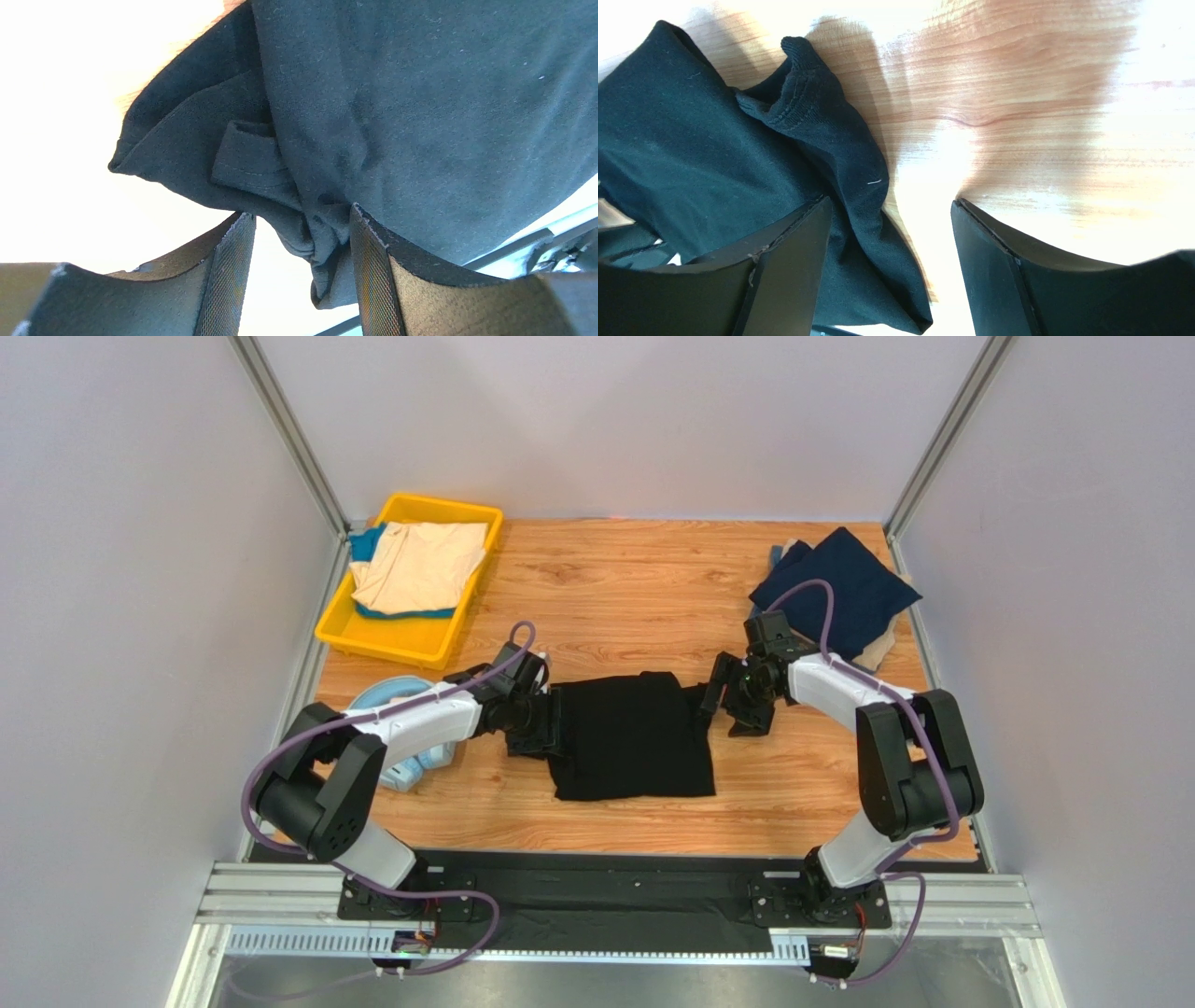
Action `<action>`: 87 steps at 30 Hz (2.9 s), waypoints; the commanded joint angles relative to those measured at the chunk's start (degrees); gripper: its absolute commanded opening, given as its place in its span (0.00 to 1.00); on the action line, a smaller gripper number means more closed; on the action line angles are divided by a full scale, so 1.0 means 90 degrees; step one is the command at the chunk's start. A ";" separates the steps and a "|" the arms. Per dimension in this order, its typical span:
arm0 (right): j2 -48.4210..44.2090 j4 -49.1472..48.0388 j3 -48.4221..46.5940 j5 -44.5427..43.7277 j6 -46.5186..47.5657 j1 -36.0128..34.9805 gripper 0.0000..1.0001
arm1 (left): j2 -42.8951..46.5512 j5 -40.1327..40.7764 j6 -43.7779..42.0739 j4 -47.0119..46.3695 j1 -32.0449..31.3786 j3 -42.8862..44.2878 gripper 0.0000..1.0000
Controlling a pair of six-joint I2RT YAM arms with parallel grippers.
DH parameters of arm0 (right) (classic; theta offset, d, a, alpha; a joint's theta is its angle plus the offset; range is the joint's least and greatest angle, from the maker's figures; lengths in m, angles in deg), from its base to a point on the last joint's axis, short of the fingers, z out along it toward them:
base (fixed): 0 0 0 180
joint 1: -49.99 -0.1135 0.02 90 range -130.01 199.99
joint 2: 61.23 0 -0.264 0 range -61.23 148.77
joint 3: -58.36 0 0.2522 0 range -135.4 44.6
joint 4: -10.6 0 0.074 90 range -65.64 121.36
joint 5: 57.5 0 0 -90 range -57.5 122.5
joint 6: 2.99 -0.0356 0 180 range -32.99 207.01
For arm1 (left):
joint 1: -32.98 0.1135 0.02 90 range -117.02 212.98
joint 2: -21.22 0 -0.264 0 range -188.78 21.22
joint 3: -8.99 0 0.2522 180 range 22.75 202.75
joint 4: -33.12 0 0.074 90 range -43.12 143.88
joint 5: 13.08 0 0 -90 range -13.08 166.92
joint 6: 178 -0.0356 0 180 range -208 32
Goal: Fold and stack the t-shirts
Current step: Put the neatly folded tshirt into the corner of the board with the right arm
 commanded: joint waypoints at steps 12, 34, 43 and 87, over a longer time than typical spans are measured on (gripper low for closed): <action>0.0342 -0.1526 0.0879 0.1530 0.0324 0.0035 0.71 | 0.0030 0.0051 -0.0321 0.0119 0.0011 -0.0043 0.57; 0.1387 -0.1428 0.0605 0.2040 0.0461 -0.0629 0.56 | -0.0077 -0.0028 -0.0389 0.0217 0.0011 0.0123 0.55; 0.1210 -0.1829 0.0772 0.2478 0.0353 -0.0698 0.45 | -0.0067 0.0011 -0.0418 0.0246 0.0011 0.0123 0.55; 0.0575 0.0494 -0.1805 -0.0196 0.0646 -0.0952 0.00 | 0.0547 0.0812 -0.0360 0.0792 0.0011 0.0007 0.59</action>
